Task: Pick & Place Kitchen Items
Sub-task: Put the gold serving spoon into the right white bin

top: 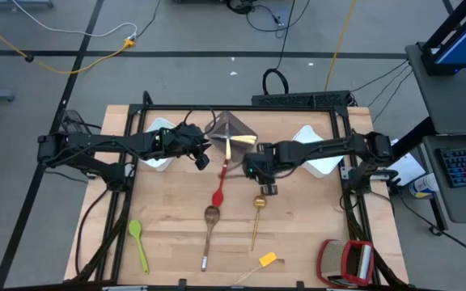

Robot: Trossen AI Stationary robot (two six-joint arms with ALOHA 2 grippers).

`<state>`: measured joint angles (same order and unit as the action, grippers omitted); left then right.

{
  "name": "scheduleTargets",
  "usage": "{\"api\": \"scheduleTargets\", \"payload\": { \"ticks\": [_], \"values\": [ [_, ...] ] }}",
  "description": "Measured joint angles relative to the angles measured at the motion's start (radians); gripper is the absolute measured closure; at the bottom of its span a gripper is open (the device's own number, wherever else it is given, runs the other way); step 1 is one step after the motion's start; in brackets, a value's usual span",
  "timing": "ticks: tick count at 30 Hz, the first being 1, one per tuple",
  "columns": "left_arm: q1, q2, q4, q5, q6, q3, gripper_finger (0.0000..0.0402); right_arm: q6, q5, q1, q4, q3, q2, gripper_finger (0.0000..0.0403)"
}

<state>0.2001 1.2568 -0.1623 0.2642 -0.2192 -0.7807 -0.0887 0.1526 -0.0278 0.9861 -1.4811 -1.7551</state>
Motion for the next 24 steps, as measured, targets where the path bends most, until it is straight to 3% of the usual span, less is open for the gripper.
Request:
{"api": "scheduleTargets", "payload": {
  "ticks": [16,24],
  "values": [
    [0.000,0.000,-0.033,0.000,-0.021,0.000,0.0316,0.007,-0.022,-0.241,0.056,0.001,0.015,0.0270],
    [0.000,0.000,-0.081,0.003,-0.036,0.000,0.0316,0.142,-0.026,-0.302,0.042,0.004,0.078,0.0298]
  ]
}}
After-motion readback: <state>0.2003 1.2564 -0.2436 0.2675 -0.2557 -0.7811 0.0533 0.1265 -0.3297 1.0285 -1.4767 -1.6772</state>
